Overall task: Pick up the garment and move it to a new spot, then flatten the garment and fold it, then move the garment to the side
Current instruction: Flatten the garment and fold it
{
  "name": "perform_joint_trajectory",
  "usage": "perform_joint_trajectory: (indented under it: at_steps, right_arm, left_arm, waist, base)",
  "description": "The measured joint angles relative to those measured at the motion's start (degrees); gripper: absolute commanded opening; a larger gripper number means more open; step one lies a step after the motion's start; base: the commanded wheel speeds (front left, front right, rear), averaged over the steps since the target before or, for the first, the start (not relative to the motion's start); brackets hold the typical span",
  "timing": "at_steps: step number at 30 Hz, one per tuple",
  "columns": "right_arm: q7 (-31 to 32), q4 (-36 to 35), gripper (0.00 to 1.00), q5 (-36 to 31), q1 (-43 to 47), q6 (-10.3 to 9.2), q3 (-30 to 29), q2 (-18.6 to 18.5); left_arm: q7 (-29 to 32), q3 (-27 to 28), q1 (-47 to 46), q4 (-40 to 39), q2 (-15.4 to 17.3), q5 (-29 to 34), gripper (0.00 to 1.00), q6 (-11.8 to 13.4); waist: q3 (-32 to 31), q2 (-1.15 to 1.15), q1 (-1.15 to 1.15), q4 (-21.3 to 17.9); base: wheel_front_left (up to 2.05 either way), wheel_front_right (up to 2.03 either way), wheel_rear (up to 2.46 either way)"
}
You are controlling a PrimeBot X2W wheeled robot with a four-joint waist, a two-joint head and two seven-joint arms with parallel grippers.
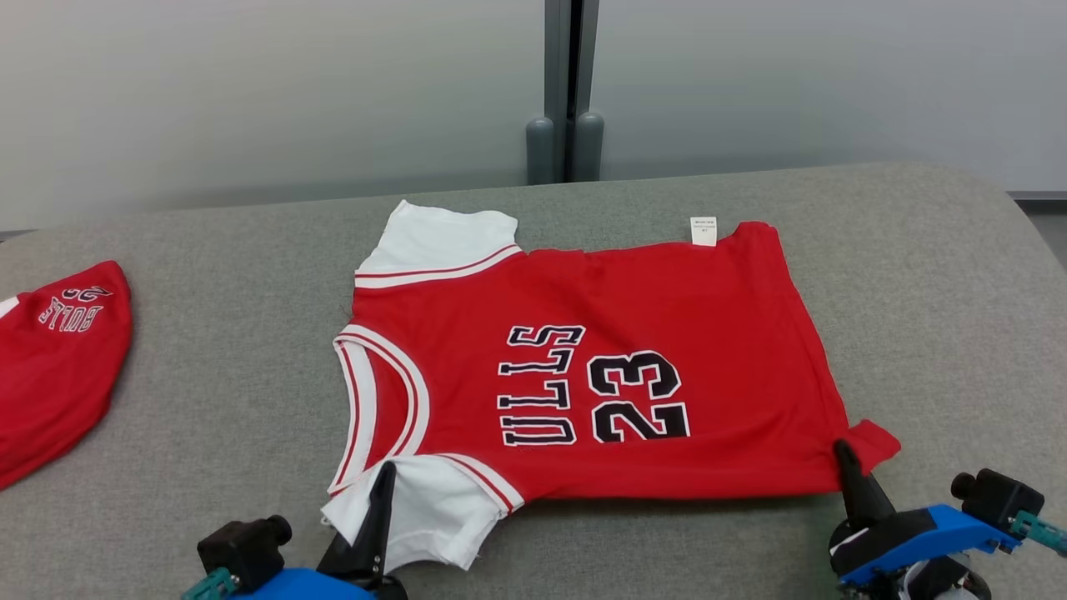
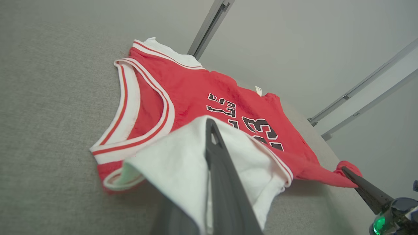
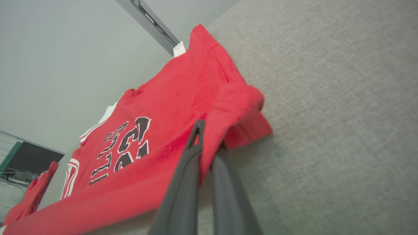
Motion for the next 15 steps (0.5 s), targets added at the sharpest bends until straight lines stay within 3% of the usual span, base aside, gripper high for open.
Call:
perform_joint_trajectory:
  at_steps: [15]
  right_arm:
    - [3.15,6.33,0.0,-4.6,-11.57,-0.01,-0.79,1.94]
  left_arm:
    - [3.19,-1.59,-10.54,5.08,1.3,-2.0,0.0,-0.18]
  waist:
    - [3.55,0.0,0.0,0.54]
  base:
    - [0.0,0.0,0.0]
